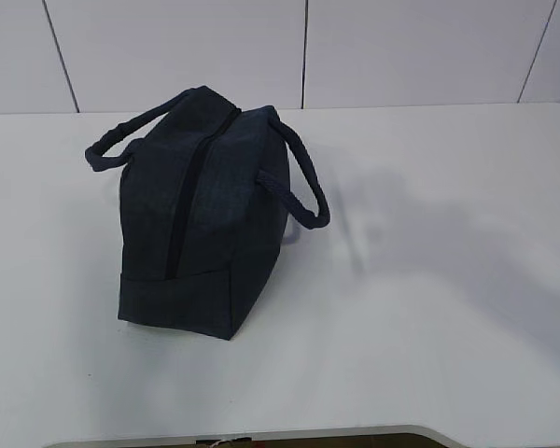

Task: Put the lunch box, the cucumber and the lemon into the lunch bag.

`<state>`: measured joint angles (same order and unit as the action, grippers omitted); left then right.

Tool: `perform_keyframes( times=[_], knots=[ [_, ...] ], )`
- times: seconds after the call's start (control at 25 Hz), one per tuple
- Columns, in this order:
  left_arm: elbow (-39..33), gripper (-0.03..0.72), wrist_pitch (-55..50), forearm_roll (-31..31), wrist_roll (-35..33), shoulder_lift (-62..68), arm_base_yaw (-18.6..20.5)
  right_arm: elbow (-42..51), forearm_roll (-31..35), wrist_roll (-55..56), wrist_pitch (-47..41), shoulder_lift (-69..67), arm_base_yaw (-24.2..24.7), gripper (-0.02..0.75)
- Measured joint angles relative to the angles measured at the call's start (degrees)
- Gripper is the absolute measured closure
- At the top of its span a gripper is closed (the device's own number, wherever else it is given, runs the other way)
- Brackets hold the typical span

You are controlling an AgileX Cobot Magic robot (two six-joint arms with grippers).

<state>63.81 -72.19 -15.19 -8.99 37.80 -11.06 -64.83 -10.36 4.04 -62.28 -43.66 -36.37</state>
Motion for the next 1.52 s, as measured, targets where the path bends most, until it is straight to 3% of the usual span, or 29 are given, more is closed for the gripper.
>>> perform_keyframes(
  times=[0.24, 1.04, 1.52],
  knots=[
    [-2.53, 0.449, 0.02, 0.14, -0.39, -6.61, 0.00, 5.60, 0.00, -0.29, 0.00, 9.49, 0.00, 0.336],
    [-24.31, 0.449, 0.02, 0.14, -6.36, -30.37, 0.00, 26.23, 2.41, -2.07, 1.12, 39.84, 0.00, 0.336],
    [-30.58, 0.449, 3.37, 0.72, -6.50, -36.71, 0.00, 34.19, 3.83, -2.39, 0.19, 44.56, 0.00, 0.336]
  ],
)
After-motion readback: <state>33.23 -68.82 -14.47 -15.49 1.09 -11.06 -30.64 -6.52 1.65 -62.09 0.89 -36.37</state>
